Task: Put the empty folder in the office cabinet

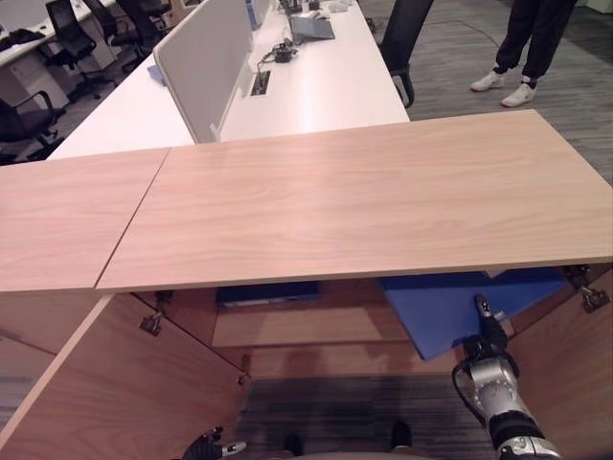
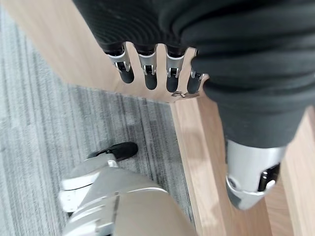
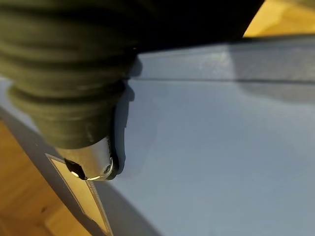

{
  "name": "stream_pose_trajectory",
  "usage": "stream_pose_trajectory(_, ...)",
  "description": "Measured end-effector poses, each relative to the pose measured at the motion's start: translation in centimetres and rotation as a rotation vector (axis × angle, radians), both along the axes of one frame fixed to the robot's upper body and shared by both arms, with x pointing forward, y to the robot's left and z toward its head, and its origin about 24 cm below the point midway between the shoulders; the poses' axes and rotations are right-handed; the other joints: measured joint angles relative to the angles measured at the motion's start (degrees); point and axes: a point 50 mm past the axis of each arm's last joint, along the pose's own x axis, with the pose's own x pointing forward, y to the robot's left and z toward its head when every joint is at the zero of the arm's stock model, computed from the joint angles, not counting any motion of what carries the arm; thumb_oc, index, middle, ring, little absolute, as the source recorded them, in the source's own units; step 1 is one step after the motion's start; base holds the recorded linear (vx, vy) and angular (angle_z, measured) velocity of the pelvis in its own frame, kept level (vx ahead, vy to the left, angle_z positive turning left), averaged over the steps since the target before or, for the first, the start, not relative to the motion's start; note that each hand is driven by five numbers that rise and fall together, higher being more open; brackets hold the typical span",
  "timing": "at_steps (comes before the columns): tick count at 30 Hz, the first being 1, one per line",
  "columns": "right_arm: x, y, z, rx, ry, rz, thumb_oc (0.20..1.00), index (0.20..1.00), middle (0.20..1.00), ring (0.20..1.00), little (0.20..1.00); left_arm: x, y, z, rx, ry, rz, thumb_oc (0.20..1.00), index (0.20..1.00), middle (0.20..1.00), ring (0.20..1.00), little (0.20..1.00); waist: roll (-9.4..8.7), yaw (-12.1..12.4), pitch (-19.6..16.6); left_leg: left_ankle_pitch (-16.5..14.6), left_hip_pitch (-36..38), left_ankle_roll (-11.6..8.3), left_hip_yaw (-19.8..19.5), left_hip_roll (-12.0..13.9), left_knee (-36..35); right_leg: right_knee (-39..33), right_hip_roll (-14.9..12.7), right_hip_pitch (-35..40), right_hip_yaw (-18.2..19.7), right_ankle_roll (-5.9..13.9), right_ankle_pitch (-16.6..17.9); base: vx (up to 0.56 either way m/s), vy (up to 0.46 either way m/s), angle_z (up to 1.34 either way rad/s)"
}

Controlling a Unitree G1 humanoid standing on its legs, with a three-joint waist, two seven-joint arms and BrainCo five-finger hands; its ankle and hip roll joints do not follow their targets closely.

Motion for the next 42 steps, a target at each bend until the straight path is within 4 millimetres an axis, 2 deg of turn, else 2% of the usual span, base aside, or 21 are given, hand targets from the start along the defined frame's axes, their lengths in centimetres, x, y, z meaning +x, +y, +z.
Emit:
stream_pose_trajectory(3,2.0,0.1,1.7,0.014,-0.064,-0.01,0.2,0.2,0.2,0.2,0.2,-0.3,-0.2,-0.1,-0.006,0.01,-0.01,1.0,1.0,1.0,1.0,1.0,1.17,1.2,0.1,0.4,-1.1,-0.64,-2.2,0.7,0.0,0.0,0.8,0.0,-1.7,-0.65,-0.4,-0.01,-0.176,0.34)
stream_pose_trajectory(4,2.7,0.2,2.4,0.006,-0.092,-0.011,0.2,0.2,0.2,0.2,0.2,-1.0,-0.3,-0.2,-0.008,0.029,-0.01,1.0,1.0,1.0,1.0,1.0,2.18,2.2,0.2,1.1,-1.7,-0.9,-2.9,1.1,0.7,0.0,1.2,0.2,-2.4,-0.83,-0.5,-0.09,-0.229,0.44)
stream_pose_trajectory(5,4.2,0.2,4.0,-0.001,-0.143,-0.015,0.2,0.2,0.2,0.2,0.2,-1.2,-0.5,-0.3,-0.013,0.031,-0.022,1.0,1.0,1.0,1.0,1.0,3.58,3.5,0.9,1.3,-3.5,-1.34,-4.4,1.7,2.1,0.0,2.4,0.0,-2.9,-1.43,-0.9,-0.24,-0.172,0.93)
stream_pose_trajectory(6,6.6,-1.0,7.6,-0.048,-0.236,-0.029,0.2,0.2,0.2,0.2,0.2,-0.7,-0.8,-0.3,-0.024,0.025,-0.027,1.0,1.0,1.0,1.0,1.0,6.09,4.5,3.0,2.9,-7.3,-3.07,-7.5,2.1,4.6,0.4,3.5,-0.8,-5.3,-2.02,-1.0,-0.23,-0.121,1.06)
stream_pose_trajectory(7,7.3,-1.7,8.8,-0.046,-0.264,-0.052,0.2,0.2,0.2,0.2,0.2,-0.1,-1.0,-0.3,-0.027,0.015,-0.038,1.0,1.0,1.0,1.0,1.0,6.59,4.5,4.0,3.3,-10.1,-3.67,-7.7,1.6,7.5,0.6,3.5,-1.4,-5.7,-2.19,-0.9,-0.19,-0.11,1.39)
stream_pose_trajectory(8,7.8,-2.8,9.9,-0.018,-0.29,-0.118,0.2,0.2,0.2,0.2,0.2,1.8,-1.3,0.0,-0.031,-0.025,-0.068,1.0,1.0,1.0,1.0,1.0,6.23,4.3,6.5,7.6,-15.5,-5.58,-5.6,0.3,11.0,0.5,1.5,-3.1,-7.8,-4.22,-0.5,-0.04,-0.044,0.87)
stream_pose_trajectory(9,8.0,-2.9,10.4,-0.016,-0.314,-0.13,0.2,0.2,0.2,0.2,0.2,1.9,-1.5,0.0,-0.033,-0.022,-0.08,1.0,1.0,1.0,1.0,1.0,5.76,4.4,7.6,7.8,-16.2,-5.36,-4.0,0.2,10.7,0.1,1.0,-3.7,-8.2,-4.7,-0.3,-0.04,-0.072,0.66)
stream_pose_trajectory(10,8.7,-2.8,11.1,-0.009,-0.336,-0.14,0.2,0.2,0.2,0.2,0.2,1.4,-1.6,-0.1,-0.038,-0.006,-0.088,1.0,1.0,1.0,1.0,1.0,6.07,4.1,8.7,6.5,-15.5,-3.82,-1.6,0.6,10.4,0.1,0.9,-4.1,-8.3,-5.28,0.0,-0.04,-0.036,0.13)
stream_pose_trajectory(13,9.9,-3.1,12.8,-0.013,-0.35,-0.161,0.2,0.2,0.2,0.2,0.2,0.7,-1.5,-0.2,-0.04,0.008,-0.092,1.0,1.0,1.0,1.0,1.0,6.86,3.4,9.0,3.5,-14.4,-3.13,0.0,1.4,9.7,2.6,0.7,-7.7,-8.2,-5.12,0.1,-0.11,-0.014,-0.02)
stream_pose_trajectory(14,11.0,-3.3,15.0,-0.018,-0.394,-0.169,0.2,0.2,0.2,0.2,0.2,1.5,-1.7,0.0,-0.052,-0.023,-0.091,1.0,1.0,1.0,1.0,1.0,7.79,2.7,9.7,1.5,-15.5,-1.78,-0.2,2.0,7.8,5.1,0.8,-11.6,-8.0,-5.03,0.0,-0.06,0.01,0.0)
stream_pose_trajectory(15,11.2,-3.6,16.1,-0.024,-0.431,-0.184,0.2,0.2,0.2,0.2,0.2,2.8,-1.7,0.3,-0.051,-0.057,-0.094,1.0,1.0,1.0,1.0,1.0,7.34,2.8,11.2,1.6,-16.1,-1.53,0.3,1.6,7.6,5.6,0.3,-12.6,-7.5,-4.51,0.3,-0.07,0.008,0.02)
stream_pose_trajectory(16,11.7,-4.0,17.5,0.007,-0.462,-0.221,0.2,0.2,0.2,0.2,0.2,4.6,-1.3,1.0,-0.047,-0.117,-0.094,1.0,1.0,1.0,1.0,1.0,5.98,3.1,13.0,2.5,-18.1,-0.8,0.7,1.0,7.5,7.2,-0.4,-15.3,-6.4,-3.88,0.5,-0.07,-0.001,0.02)
stream_pose_trajectory(17,12.1,-4.1,18.3,0.022,-0.465,-0.239,0.2,0.2,0.2,0.2,0.2,5.3,-1.1,1.4,-0.047,-0.147,-0.092,1.0,1.0,1.0,1.0,1.0,5.11,3.3,13.5,2.6,-19.7,-0.74,0.7,0.6,8.2,9.6,-1.1,-18.0,-5.5,-4.03,0.2,-0.05,-0.016,0.01)
stream_pose_trajectory(19,12.6,-4.7,19.8,0.088,-0.483,-0.306,0.2,0.2,0.2,0.2,0.2,7.3,-1.0,2.4,-0.054,-0.222,-0.073,1.0,1.0,1.0,1.0,1.0,5.03,4.7,13.7,2.6,-22.8,-0.72,0.7,0.1,9.6,14.6,-2.0,-22.7,-4.1,-3.67,-1.9,-0.03,-0.029,0.05)
stream_pose_trajectory(22,12.9,-5.4,22.3,0.149,-0.536,-0.369,0.2,0.2,0.2,0.2,0.2,9.7,-0.4,4.1,-0.053,-0.34,-0.055,1.0,1.0,1.0,1.0,1.0,5.8,6.3,14.7,2.6,-26.6,-0.7,0.1,-0.1,13.1,22.1,-3.3,-28.0,-3.7,-4.67,-5.3,-0.01,-0.021,0.22)
stream_pose_trajectory(24,12.8,-5.6,23.0,0.156,-0.547,-0.39,0.2,0.2,0.2,0.2,0.2,10.3,-0.6,4.5,-0.062,-0.372,-0.059,1.0,1.0,1.0,1.0,1.0,6.4,6.6,15.0,2.5,-27.8,-0.63,-0.1,0.0,14.3,25.1,-3.7,-29.8,-3.7,-4.68,-7.0,0.01,-0.019,0.16)
stream_pose_trajectory(25,12.4,-6.6,23.8,0.141,-0.562,-0.427,0.2,0.2,0.2,0.2,0.2,11.0,-0.7,5.2,-0.065,-0.407,-0.083,1.0,1.0,1.0,1.0,1.0,6.51,7.1,15.2,2.1,-30.2,-0.61,-0.3,0.0,16.7,28.5,-4.4,-32.2,-3.6,-4.94,-8.7,0.02,-0.022,0.12)
stream_pose_trajectory(29,10.5,-9.5,24.9,0.183,-0.589,-0.585,0.2,0.2,0.2,0.2,0.2,13.6,-1.8,6.9,-0.089,-0.503,-0.13,1.0,1.0,1.0,1.0,1.0,6.19,6.8,16.3,1.0,-33.7,-0.35,-1.4,-0.8,21.2,34.6,-5.9,-36.0,-3.4,-5.51,-11.7,0.01,-0.011,0.19)
stream_pose_trajectory(33,9.7,-10.7,25.8,0.178,-0.589,-0.634,0.2,0.2,0.2,0.2,0.2,15.6,-3.0,8.6,-0.118,-0.596,-0.174,1.0,1.0,1.0,1.0,1.0,5.85,5.8,16.7,-1.2,-37.4,-0.61,-1.5,-0.8,25.3,38.4,-6.2,-39.8,-2.3,-5.79,-13.7,0.06,-0.018,-0.02)
stream_pose_trajectory(39,10.2,-10.2,26.2,0.185,-0.554,-0.628,0.2,0.2,0.2,0.2,0.2,17.9,-3.6,10.9,-0.137,-0.708,-0.193,1.0,1.0,1.0,1.0,1.0,5.78,4.8,17.0,-2.9,-40.5,-0.55,-1.8,-0.8,29.7,42.4,-6.5,-43.0,-1.6,-6.63,-15.0,-0.01,0.002,-0.01)
stream_pose_trajectory(42,10.8,-9.4,27.9,0.213,-0.596,-0.622,0.2,0.2,0.2,0.2,0.2,18.5,-3.7,11.5,-0.144,-0.73,-0.195,1.0,1.0,1.0,1.0,1.0,5.7,4.3,17.8,-5.8,-45.8,0.06,-1.7,-0.7,36.4,46.5,-6.8,-47.5,-0.1,-6.71,-15.9,-0.03,0.013,-0.11)
